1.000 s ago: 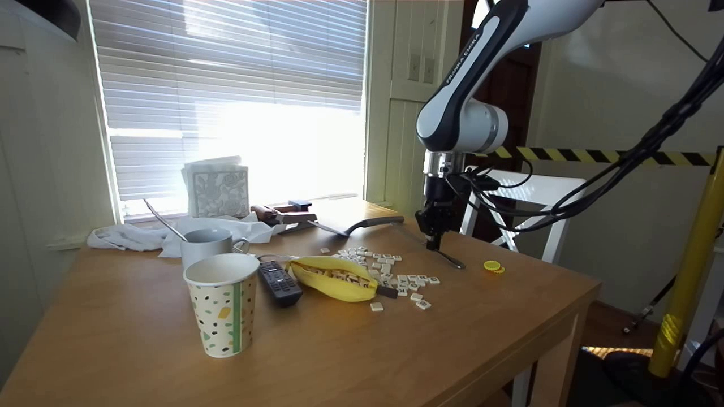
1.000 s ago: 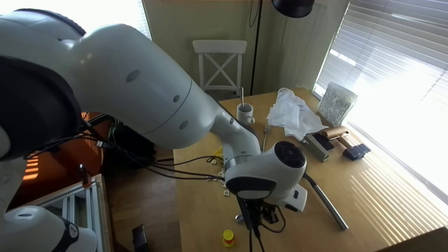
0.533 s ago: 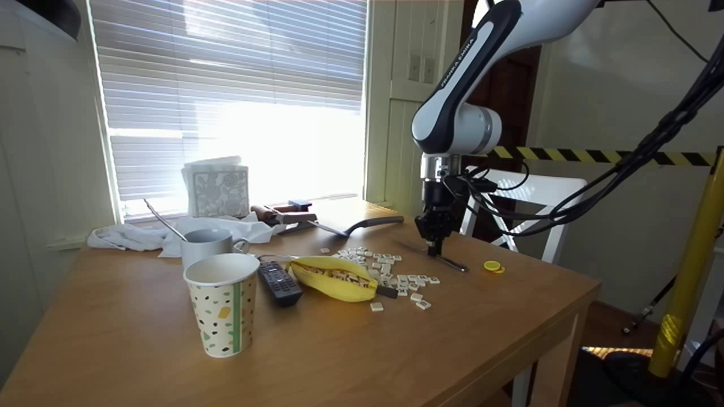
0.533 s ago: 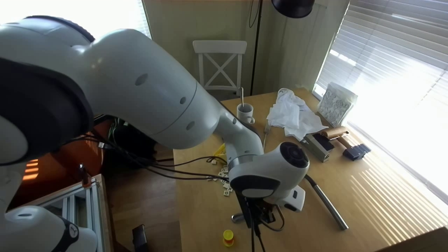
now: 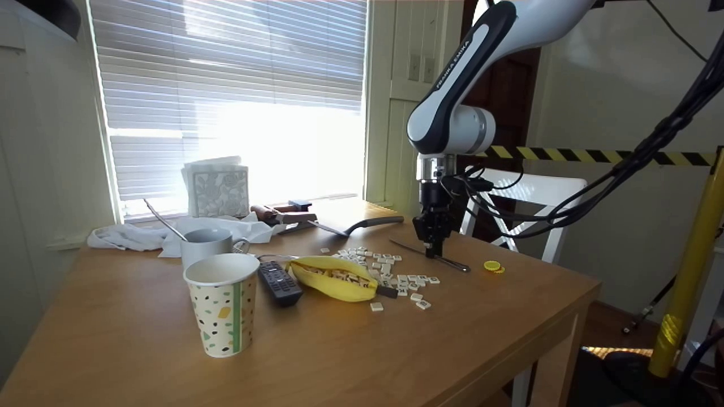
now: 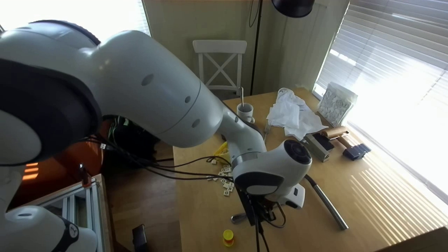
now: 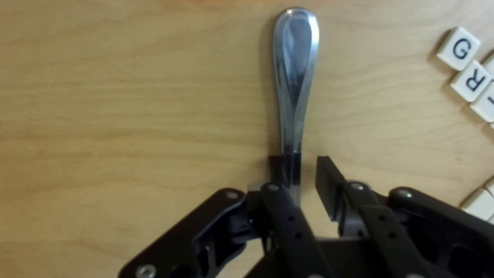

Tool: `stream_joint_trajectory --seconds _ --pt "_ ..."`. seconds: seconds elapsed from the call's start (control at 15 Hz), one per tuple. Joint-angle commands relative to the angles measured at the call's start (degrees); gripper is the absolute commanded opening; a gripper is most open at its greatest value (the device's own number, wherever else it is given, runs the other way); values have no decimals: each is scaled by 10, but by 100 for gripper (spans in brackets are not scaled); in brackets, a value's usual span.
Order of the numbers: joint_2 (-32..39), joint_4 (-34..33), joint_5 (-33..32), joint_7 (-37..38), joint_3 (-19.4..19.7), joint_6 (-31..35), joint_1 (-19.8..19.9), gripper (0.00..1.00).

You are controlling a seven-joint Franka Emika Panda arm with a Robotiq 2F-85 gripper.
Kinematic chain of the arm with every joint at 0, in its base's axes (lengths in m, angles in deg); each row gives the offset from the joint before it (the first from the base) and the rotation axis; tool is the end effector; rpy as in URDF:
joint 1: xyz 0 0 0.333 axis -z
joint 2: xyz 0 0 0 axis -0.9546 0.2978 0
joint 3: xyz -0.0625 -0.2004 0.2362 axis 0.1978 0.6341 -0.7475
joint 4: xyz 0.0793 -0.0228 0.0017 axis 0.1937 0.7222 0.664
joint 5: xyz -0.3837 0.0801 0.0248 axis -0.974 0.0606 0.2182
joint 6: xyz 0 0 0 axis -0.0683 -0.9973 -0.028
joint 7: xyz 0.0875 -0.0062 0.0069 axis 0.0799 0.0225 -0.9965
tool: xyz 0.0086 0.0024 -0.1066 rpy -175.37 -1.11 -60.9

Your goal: Move the silver fork to the left then use the silver knife to move the tiles to the left.

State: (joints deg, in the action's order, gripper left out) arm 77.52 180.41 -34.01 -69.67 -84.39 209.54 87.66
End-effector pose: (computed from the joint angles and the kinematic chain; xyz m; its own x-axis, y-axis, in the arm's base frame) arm 0.5808 -0.1963 0.1568 0.9738 -0.1868 -0.1298 -0.1962 -0.9785 -0.0635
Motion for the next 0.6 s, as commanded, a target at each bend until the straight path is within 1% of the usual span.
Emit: stream_joint_trajectory --seconds 0.0,0.2,0.33,0.4,0.53 --pt "-7 -8 -33 22 14 -9 -20 60" --pt "-58 23 -44 51 24 -1 -37 82" --pt "-114 57 -75 73 38 -11 -61 97" --pt "-147 79 -103 87 47 0 -77 99" --pt "-200 105 -160 118 60 8 -104 100"
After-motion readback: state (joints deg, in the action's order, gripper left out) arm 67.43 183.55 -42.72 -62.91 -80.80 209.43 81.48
